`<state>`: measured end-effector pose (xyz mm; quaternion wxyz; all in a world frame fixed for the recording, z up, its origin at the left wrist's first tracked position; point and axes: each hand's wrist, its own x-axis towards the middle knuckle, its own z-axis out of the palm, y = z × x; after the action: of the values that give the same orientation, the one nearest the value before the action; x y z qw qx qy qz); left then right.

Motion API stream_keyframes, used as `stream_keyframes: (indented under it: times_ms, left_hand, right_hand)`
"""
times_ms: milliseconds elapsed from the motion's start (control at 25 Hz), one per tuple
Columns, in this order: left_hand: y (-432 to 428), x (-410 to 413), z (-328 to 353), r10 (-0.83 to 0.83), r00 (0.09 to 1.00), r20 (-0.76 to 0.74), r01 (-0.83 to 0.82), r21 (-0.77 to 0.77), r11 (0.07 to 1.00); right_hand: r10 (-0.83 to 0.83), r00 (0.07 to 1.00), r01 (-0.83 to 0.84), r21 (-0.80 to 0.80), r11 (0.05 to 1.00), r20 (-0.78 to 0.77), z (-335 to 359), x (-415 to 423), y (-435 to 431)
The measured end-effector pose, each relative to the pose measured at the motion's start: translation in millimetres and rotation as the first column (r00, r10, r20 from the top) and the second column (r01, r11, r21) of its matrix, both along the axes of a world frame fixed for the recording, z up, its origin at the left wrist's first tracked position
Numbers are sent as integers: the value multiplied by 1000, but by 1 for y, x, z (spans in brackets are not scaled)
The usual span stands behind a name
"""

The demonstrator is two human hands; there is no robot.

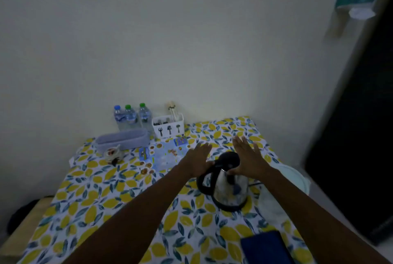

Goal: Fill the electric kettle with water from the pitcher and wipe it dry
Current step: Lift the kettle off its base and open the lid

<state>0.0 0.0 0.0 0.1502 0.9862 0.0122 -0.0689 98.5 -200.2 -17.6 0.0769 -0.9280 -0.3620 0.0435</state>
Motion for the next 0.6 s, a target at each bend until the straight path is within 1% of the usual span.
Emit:
stream_keyframes:
  times_ms: [40,120,200,280,360,520,600]
  left_hand:
    - [-6,1,-8,13,999,-43,-14,-36,999]
    - [-16,7,-28,49,991,-121,-64,-120,991]
    - [-22,12,-47,100,986,-131,-124,-191,974]
    - [-19,20,-59,149,984,-101,-169,-221,961]
    - [-15,22,-67,151,986,-73,-165,-239,957]
    - [-13,18,-85,207,978,-36,-208,-295,933]
    - [-12,16,-87,201,979,-21,-198,-311,930]
  right_hand:
    - [-8,999,6,-26,1000,-43,-9,-2,2]
    - [-32,990,30,-20,999,-136,-30,-3,5]
    - [-38,988,49,72,996,-147,-50,-10,4]
    - [-62,989,89,210,974,-133,-63,-10,1]
    - [-72,981,127,314,941,-181,-70,-11,2]
    - [-85,963,185,399,898,-257,-75,-11,6]
    - [-83,954,209,441,873,-287,-75,-13,5]
